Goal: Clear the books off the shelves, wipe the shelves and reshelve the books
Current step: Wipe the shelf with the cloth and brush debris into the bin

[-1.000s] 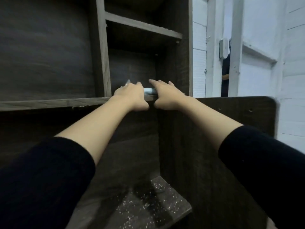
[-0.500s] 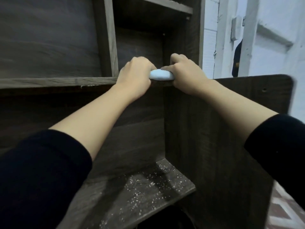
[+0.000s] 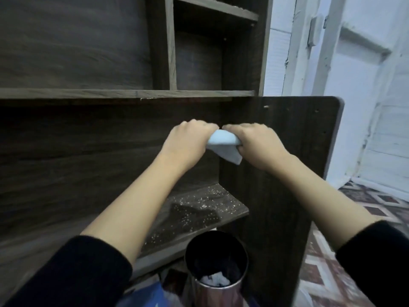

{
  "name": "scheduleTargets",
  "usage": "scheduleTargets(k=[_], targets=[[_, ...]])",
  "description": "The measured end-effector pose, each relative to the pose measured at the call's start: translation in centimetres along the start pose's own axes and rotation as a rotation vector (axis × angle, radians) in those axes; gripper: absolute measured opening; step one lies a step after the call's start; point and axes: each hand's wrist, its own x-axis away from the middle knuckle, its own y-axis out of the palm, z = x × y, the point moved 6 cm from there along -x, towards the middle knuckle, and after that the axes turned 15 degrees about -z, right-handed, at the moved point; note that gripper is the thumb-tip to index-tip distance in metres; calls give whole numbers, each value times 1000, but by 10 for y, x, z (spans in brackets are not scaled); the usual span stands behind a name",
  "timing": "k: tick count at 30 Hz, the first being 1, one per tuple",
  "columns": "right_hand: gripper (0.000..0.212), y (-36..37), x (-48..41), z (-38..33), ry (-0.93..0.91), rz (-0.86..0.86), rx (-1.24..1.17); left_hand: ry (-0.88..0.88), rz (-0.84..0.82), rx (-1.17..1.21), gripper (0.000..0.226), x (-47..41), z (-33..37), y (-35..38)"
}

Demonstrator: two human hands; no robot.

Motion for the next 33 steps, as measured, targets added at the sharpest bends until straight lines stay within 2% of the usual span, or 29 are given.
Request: scheduleTargets(k=[3, 5, 7, 9, 11, 12, 14, 15, 17, 20, 23, 25, 27, 29, 33], targets=[[49, 39, 23, -16, 21, -213, -56, -67, -200, 124, 51, 32, 4, 40], [49, 69, 36, -20, 69, -351, -137, -139, -228, 330, 56, 53, 2, 70], [45, 98, 53, -26, 116, -432, -304, -263, -161, 594, 57, 76, -4, 97], [25, 122, 69, -30, 163, -453, -497, -430, -95, 864, 62, 102, -10, 129], [26, 142, 83, -39, 197, -463, -678, -608, -123, 1168, 63, 130, -8, 165], [27, 153, 91, -46, 215, -484, -770, -670, -137, 1369, 54, 143, -4, 183], [12, 177, 104, -60, 240, -544, -955, -772, -154, 1760, 33, 167, 7, 209], [3, 188, 110, -67, 248, -569, -1048, -820, -180, 1908, 32, 176, 12, 219], [7, 204, 120, -76, 302, -609, -1231, -868, -279, 2107, 42, 189, 22, 238], [10, 220, 135, -84, 398, -659, -1363, -939, -368, 2191, 39, 206, 33, 258], [13, 237, 148, -79, 527, -648, -1381, -1036, -330, 2028, 21, 216, 28, 273], [20, 245, 152, -73, 605, -610, -1272, -1043, -306, 1950, 6, 215, 25, 275], [34, 246, 151, -74, 642, -568, -1102, -1046, -303, 1934, 13, 211, 25, 279], [46, 244, 148, -81, 616, -531, -977, -1068, -289, 1884, 11, 209, 27, 285], [44, 243, 136, -114, 455, -542, -955, -1165, -180, 1897, 9, 203, 27, 296]])
